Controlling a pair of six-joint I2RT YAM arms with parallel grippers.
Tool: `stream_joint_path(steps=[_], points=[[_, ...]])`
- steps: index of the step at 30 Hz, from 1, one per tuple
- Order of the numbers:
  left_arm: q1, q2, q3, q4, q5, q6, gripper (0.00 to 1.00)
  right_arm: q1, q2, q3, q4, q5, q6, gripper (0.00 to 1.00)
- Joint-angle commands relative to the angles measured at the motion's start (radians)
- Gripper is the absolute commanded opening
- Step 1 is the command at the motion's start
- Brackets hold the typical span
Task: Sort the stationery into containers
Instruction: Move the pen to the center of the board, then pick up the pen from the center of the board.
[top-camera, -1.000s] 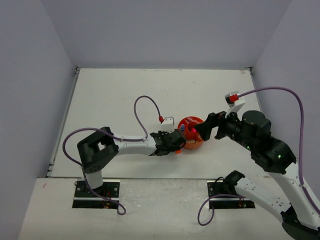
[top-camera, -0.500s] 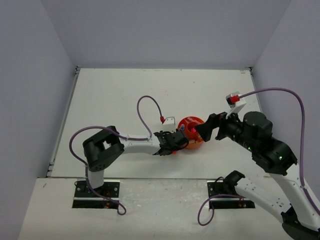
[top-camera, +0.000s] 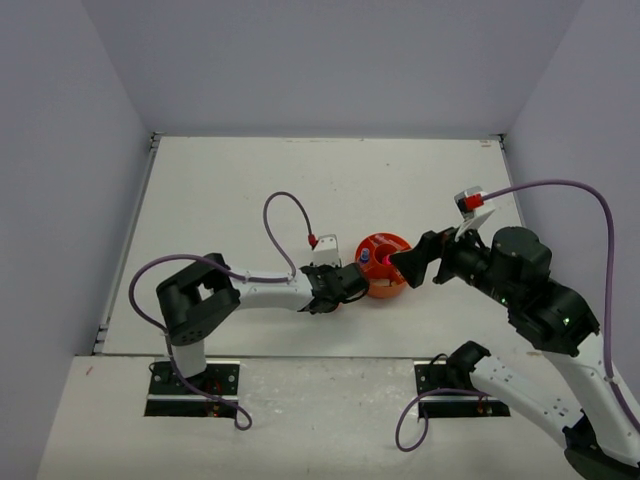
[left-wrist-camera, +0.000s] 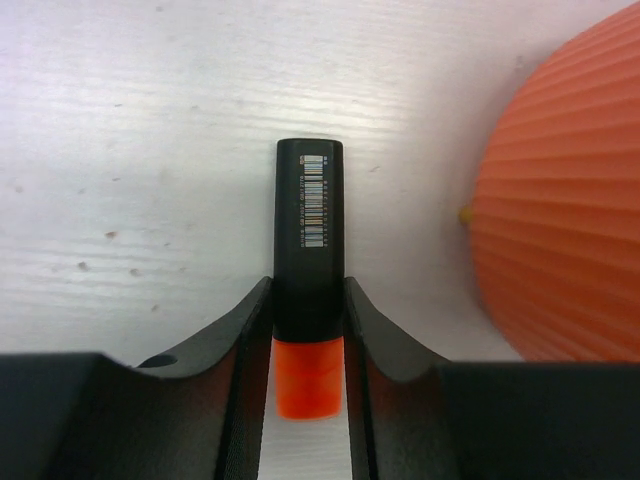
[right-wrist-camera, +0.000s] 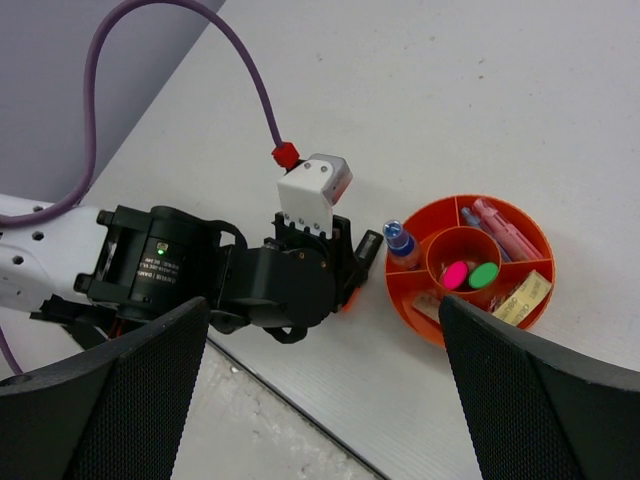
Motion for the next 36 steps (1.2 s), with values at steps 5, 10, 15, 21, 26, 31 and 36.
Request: stream_joint_path(steps=[5,10,15,21,26,31,36], points=[[0.012,-0.109,-0.154,-0.205,-0.058,-0.062,0.66,-0.001,0.002,-0.022,0.028,-0.047,-0.004,0.99],[0.032,-0.092,-0.113,-0.258,-0.077,-0.047,0.63,-0.001,0.008,-0.029,0.051,-0.060,0.002,0.99],[0.082,-0.041,-0.094,-0.205,-0.033,0.048,0.56,-0.001,0.000,-0.032,0.047,-0.060,-0.002,0.99],[0.095,-0.036,-0.099,-0.170,0.026,0.082,0.21,-0.001,-0.011,-0.039,0.040,-0.065,-0.007,0.99],[0.106,-0.083,-0.147,-0.157,0.052,0.068,0.00,-0.001,-0.036,-0.087,0.116,-0.156,-0.006,0.99],[0.107,-0.198,-0.167,-0.213,0.015,-0.006,0.00,-0.001,-0.055,-0.275,0.356,-0.420,0.100,0.99],[0.105,-0.463,-0.183,-0.333,-0.056,-0.184,0.00,0.138,0.012,-0.444,0.555,-0.241,0.232,0.99]])
